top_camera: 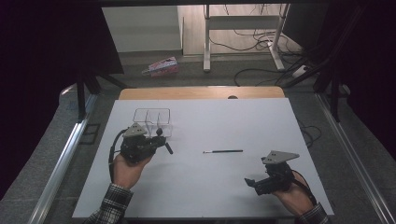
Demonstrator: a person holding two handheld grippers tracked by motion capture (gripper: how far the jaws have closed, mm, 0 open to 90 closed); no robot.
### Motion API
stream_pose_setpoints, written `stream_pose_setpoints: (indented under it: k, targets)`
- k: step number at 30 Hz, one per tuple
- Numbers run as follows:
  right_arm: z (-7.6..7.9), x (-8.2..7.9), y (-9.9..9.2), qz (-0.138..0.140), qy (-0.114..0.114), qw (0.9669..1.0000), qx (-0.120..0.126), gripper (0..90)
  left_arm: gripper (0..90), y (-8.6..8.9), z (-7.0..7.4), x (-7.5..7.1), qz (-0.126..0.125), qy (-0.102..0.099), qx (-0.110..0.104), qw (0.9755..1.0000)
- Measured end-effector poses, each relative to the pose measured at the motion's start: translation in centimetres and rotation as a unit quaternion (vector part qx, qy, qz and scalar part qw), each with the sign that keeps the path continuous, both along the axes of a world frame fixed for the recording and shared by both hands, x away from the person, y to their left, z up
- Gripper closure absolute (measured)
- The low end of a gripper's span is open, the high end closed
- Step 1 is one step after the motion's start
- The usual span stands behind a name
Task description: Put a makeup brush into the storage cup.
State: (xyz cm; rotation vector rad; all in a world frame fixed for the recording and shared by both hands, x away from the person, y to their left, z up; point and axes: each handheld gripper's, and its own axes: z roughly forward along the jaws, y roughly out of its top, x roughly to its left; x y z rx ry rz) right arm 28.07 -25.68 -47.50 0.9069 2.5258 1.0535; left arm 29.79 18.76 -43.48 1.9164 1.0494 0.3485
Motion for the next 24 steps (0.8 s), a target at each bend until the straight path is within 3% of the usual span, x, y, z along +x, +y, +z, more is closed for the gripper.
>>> stream_pose_setpoints:
  k: [10, 24]
  targets:
    - [-0.1, -0.2, 0.0, 0.002, -0.006, 0.9999, -0.009, 0.0, 80.0, 0.5, 1.5, 0.8, 0.011, -0.015, 0.009, 0.9998]
    - [-0.1, -0.3, -0.2, -0.001, -0.008, 0.9998, -0.018, 0.3, 80.7, 1.7, 3.0, 2.4, 0.039, -0.026, -0.004, 0.9989]
